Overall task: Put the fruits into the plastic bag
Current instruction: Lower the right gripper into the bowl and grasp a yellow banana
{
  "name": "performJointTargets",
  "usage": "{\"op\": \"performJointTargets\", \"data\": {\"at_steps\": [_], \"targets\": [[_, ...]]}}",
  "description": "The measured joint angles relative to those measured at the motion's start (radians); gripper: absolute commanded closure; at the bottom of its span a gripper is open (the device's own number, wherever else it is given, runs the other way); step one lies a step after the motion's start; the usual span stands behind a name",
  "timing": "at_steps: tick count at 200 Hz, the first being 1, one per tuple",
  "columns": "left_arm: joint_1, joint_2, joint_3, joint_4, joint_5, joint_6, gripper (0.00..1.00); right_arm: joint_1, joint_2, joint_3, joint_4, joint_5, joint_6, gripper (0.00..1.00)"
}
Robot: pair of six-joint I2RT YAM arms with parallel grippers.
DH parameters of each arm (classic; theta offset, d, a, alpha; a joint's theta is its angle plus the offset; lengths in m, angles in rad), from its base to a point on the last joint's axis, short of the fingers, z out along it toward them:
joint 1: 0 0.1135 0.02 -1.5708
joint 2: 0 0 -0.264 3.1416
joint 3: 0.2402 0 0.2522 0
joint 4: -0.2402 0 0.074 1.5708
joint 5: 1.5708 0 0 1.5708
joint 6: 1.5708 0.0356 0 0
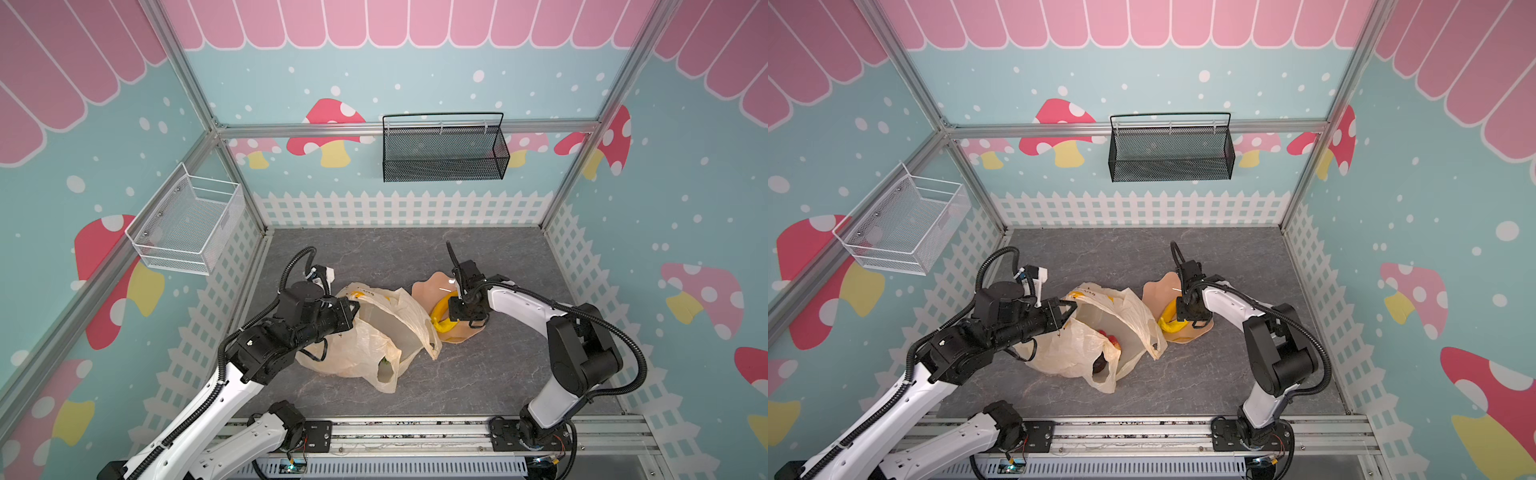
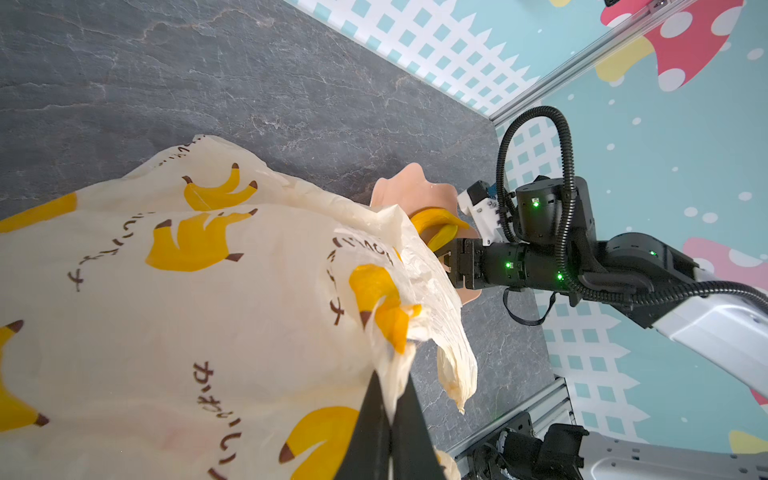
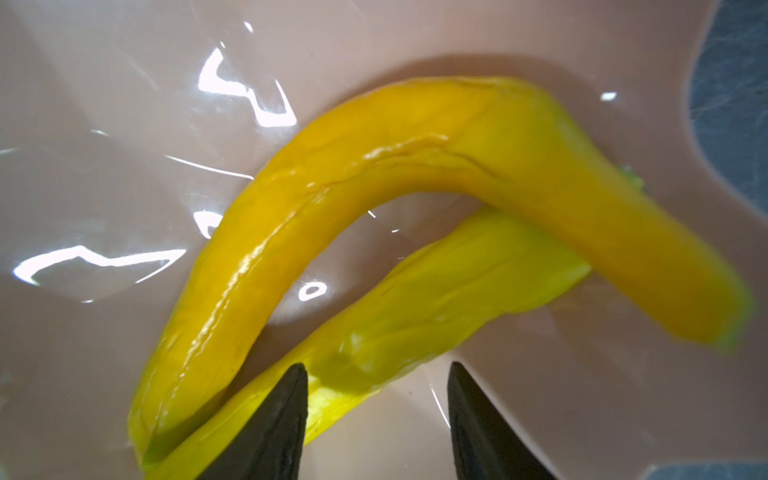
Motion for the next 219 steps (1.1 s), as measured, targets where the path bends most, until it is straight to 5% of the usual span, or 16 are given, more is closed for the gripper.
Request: {"op": "performJointTargets", "data": {"at_steps": [56, 144, 219], "targets": [[0.000, 0.026, 0.008, 0.001, 0.000, 0.005, 1.00, 0.000, 0.070, 0.005, 0.060, 0.015, 0.011, 0.48], [0.000, 0.024, 0.011, 0.002, 0.000, 0.008, 1.00, 0.000, 0.104, 0.039, 0.063, 0.119, -0.012, 0.69], [0.000, 0.022, 0.011, 0.002, 0.000, 0.008, 1.00, 0.000, -0.014, 0.079, 0.063, 0.158, -0.051, 0.76]]}}
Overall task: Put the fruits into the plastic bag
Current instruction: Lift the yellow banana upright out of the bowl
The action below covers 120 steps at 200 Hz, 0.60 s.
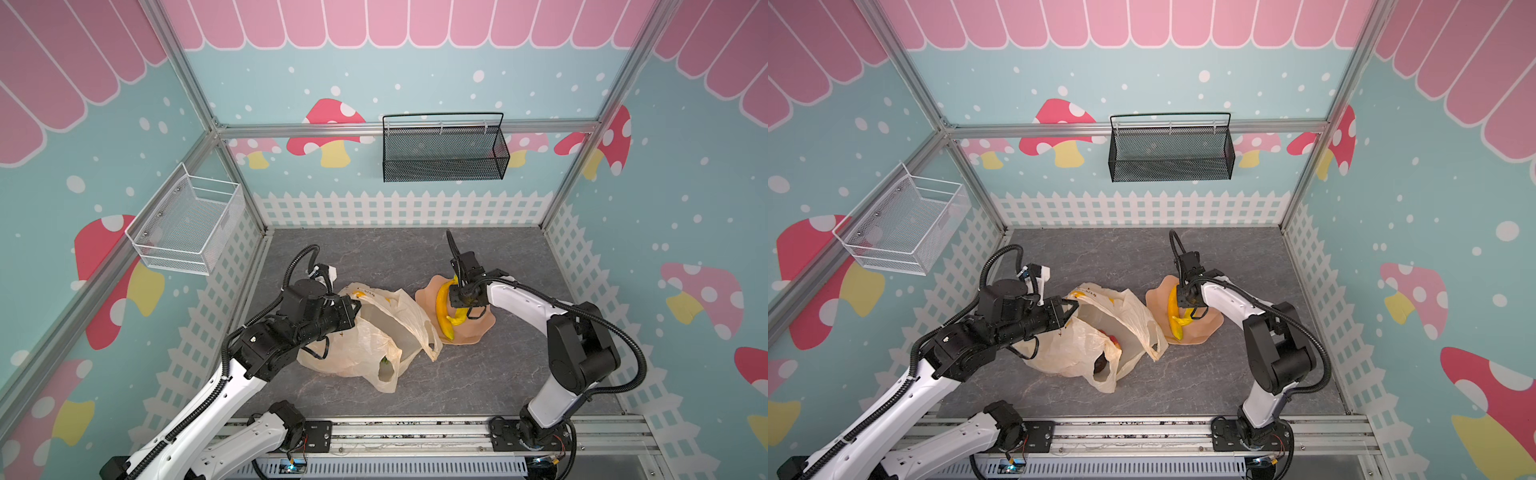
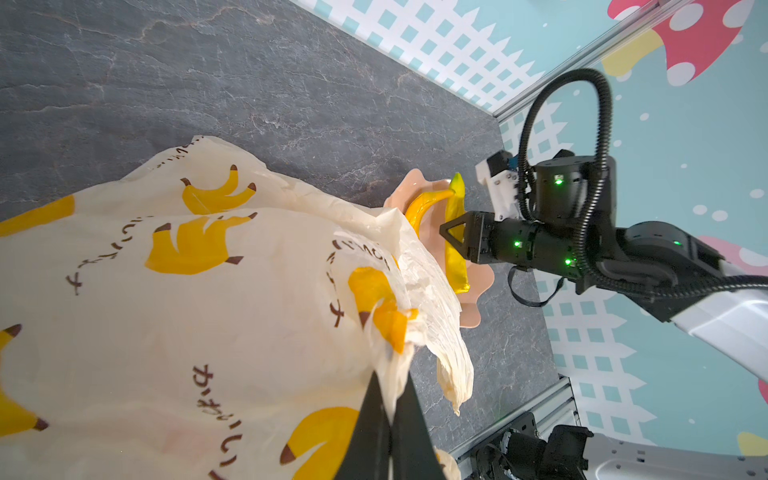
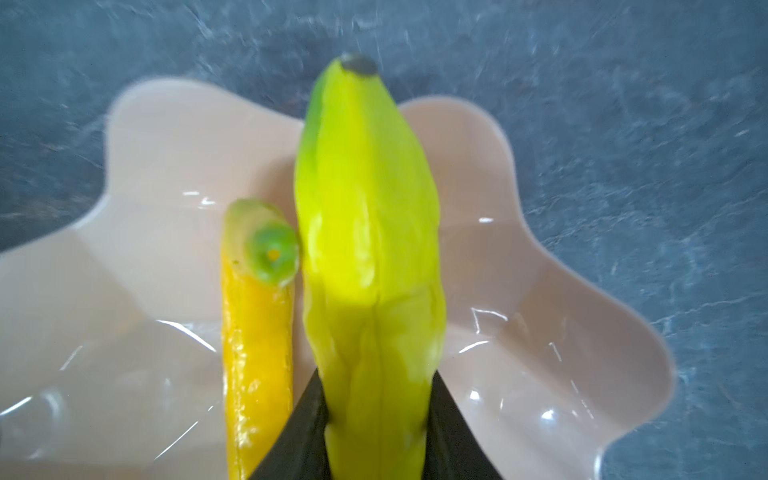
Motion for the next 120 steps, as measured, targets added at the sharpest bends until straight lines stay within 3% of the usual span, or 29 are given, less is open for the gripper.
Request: {"op": "performJointTargets", "data": {"at_steps": [57, 79, 120], "targets": [[0.000, -0.007, 0.000, 0.000, 0.002, 0.000, 1.00, -0.001, -0.239, 0.074, 0.068, -0.055, -0.096, 0.73], [0.000, -0.007, 0.000, 0.000, 0.005, 0.000, 1.00, -0.001, -0.366, 0.067, 0.169, -0.174, -0.145, 0.72], [0.000, -0.005, 0.000, 0.000, 0.026, 0.004, 1.00, 0.000, -0.533, -0.036, 0.410, -0.499, -0.190, 0.73]]}}
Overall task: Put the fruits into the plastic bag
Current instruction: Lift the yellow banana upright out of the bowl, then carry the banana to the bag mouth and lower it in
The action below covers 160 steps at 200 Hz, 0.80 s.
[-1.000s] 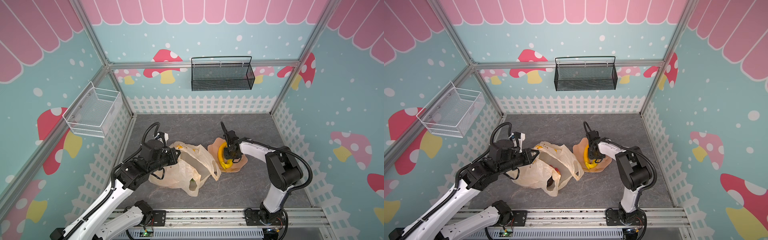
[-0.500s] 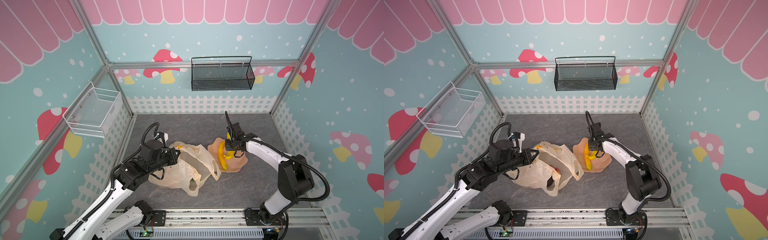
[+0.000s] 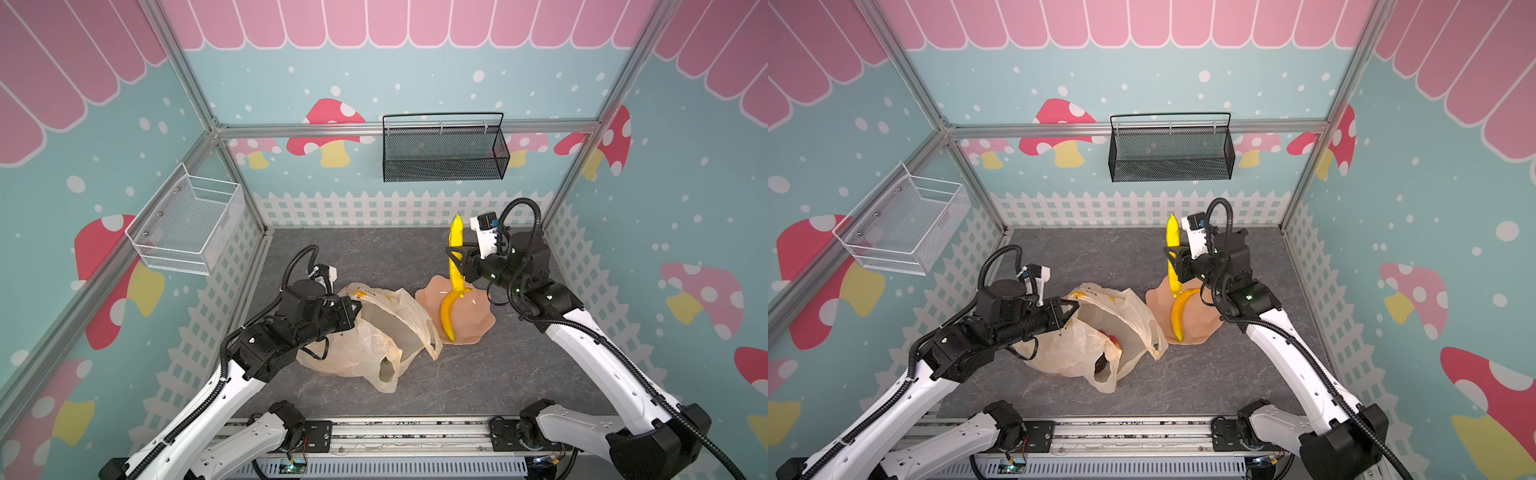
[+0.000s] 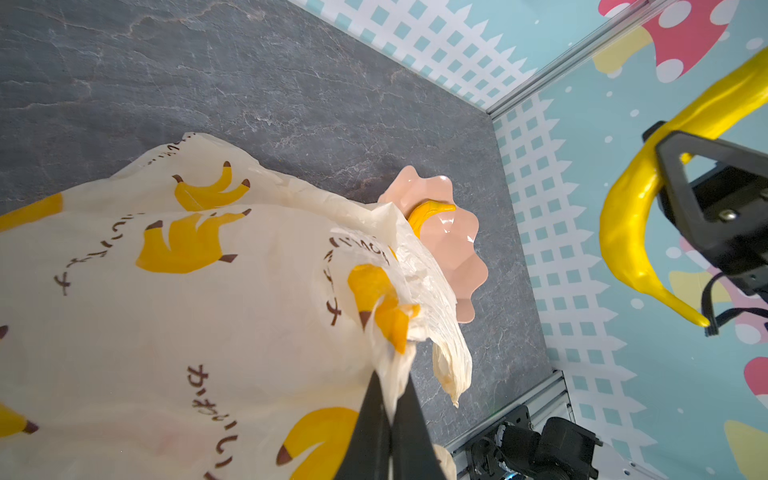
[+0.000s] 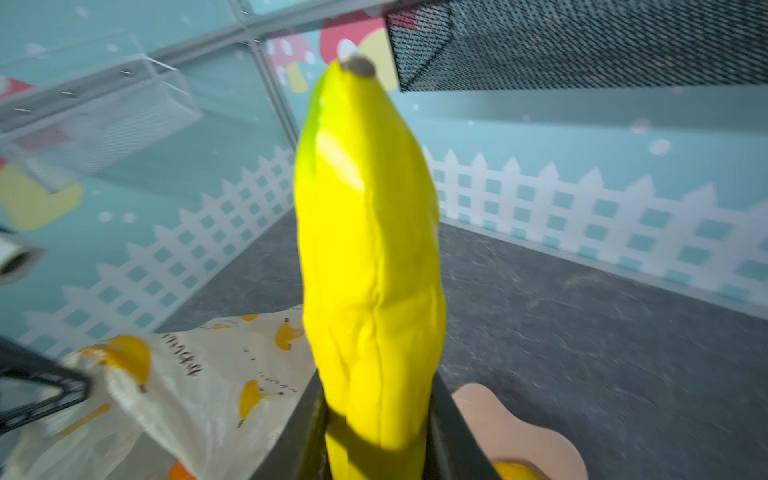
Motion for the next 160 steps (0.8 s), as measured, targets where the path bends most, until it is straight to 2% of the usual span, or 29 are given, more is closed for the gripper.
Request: {"op": "performJointTargets", "data": {"at_steps": [31, 68, 119, 160], "targets": [[0.000, 0.010, 0.003, 0.003, 0.032, 0.006, 1.00, 0.038, -0.010, -0.056, 0.118, -0.188, 0.000, 0.74], [0.000, 0.020, 0.009, 0.006, 0.051, 0.007, 1.00, 0.146, -0.010, -0.065, 0.148, -0.290, -0.035, 0.72], [0.000, 0.021, 0.017, 0.007, 0.061, 0.007, 1.00, 0.296, -0.005, -0.079, 0.137, -0.315, -0.124, 0.77], [0.000, 0.024, 0.017, 0.007, 0.062, 0.007, 1.00, 0.368, 0.009, -0.190, 0.096, -0.241, -0.188, 0.80]]}}
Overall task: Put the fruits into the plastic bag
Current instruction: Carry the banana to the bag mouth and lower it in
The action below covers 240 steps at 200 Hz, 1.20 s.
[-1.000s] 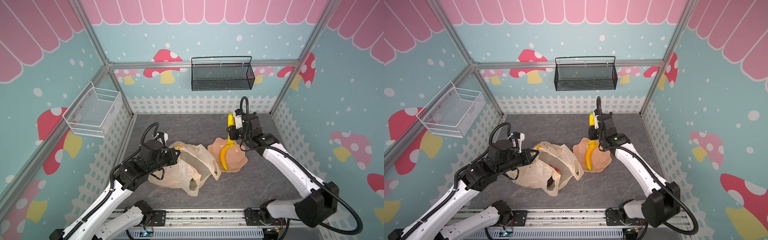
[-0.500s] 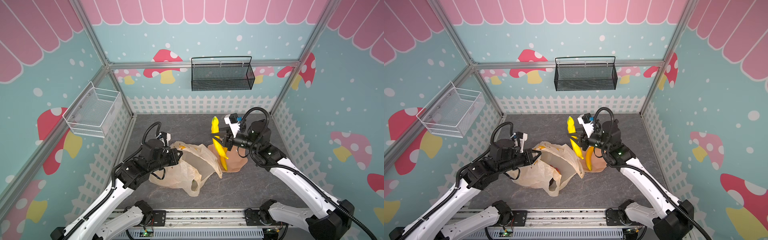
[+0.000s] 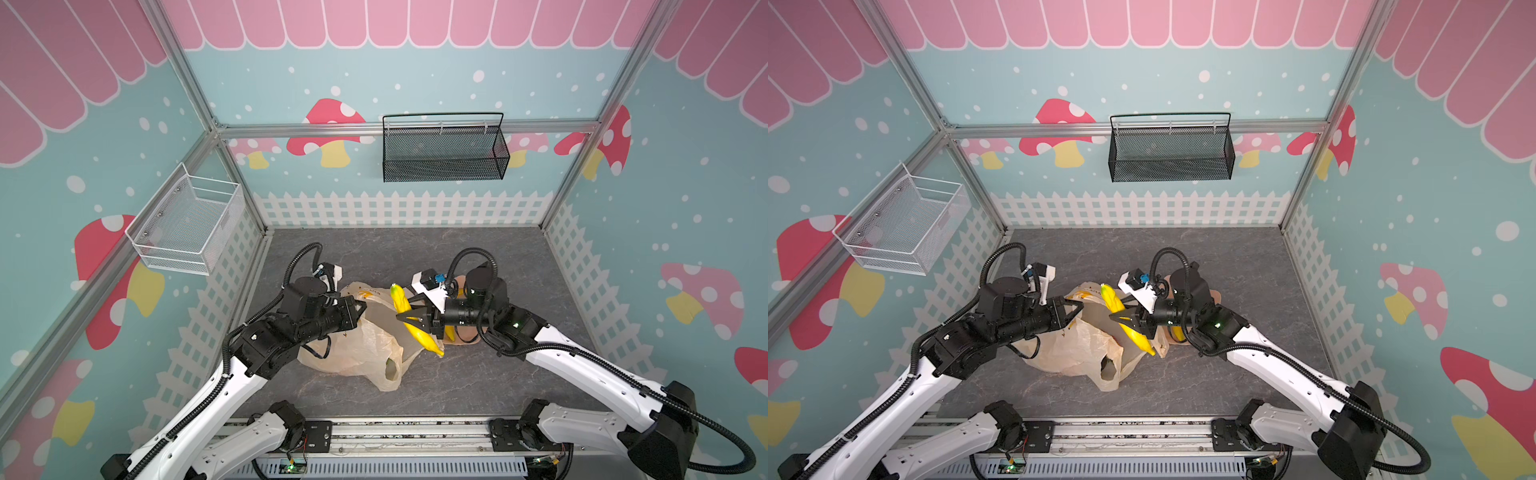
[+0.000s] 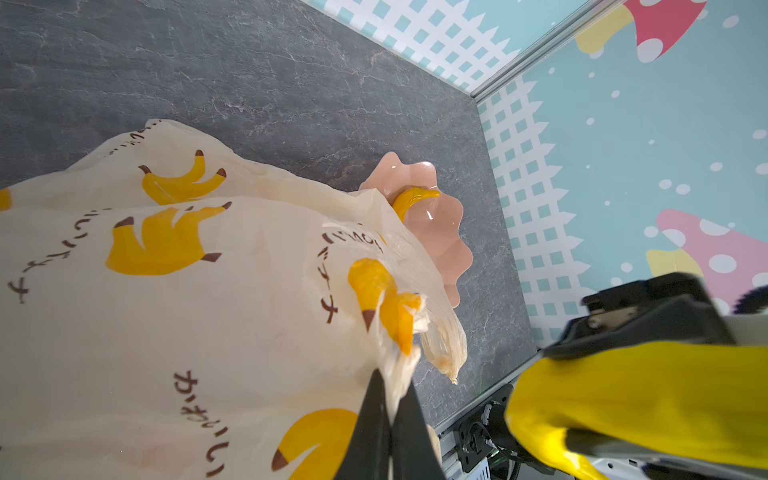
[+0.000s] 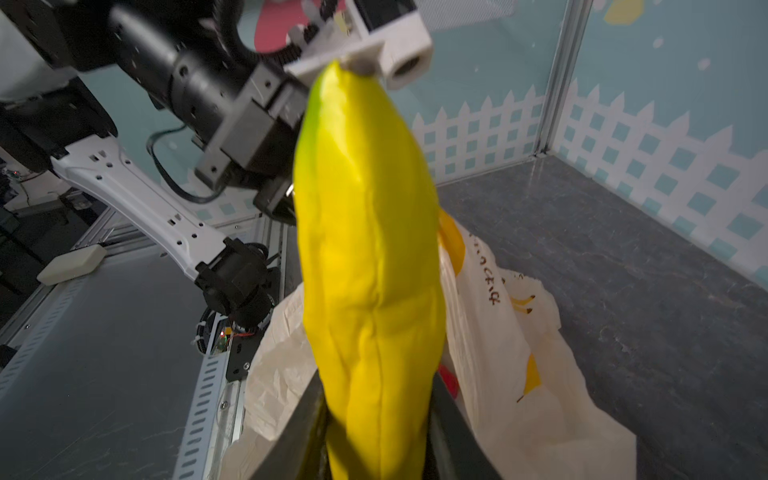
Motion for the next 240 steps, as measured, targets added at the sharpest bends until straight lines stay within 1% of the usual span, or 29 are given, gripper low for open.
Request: {"op": "performJointTargets", "data": {"at_steps": [9, 29, 59, 97, 150, 203, 240], "targets": [[0.000, 0.003, 0.000, 0.000, 0.001, 0.000, 1.00, 0.017, 0.012, -0.020, -0.010, 0.023, -0.012, 0.81], [0.000, 0.013, 0.002, 0.001, 0.003, 0.000, 1.00, 0.050, 0.039, -0.050, -0.033, 0.071, -0.034, 0.78], [0.000, 0.023, 0.007, 0.002, 0.003, 0.000, 1.00, 0.085, 0.072, -0.053, -0.060, 0.121, -0.070, 0.78], [0.000, 0.024, 0.015, 0.011, 0.007, 0.000, 1.00, 0.091, 0.130, -0.053, -0.089, 0.179, -0.100, 0.79], [0.000, 0.024, 0.016, 0.011, 0.016, 0.000, 1.00, 0.091, 0.220, -0.046, -0.142, 0.270, -0.107, 0.81], [0.000, 0.028, 0.017, 0.012, 0.021, 0.000, 1.00, 0.094, 0.247, -0.029, -0.154, 0.338, -0.111, 0.81], [0.000, 0.039, 0.023, 0.014, 0.022, 0.001, 1.00, 0.133, 0.247, -0.028, -0.154, 0.384, -0.124, 0.82]]}}
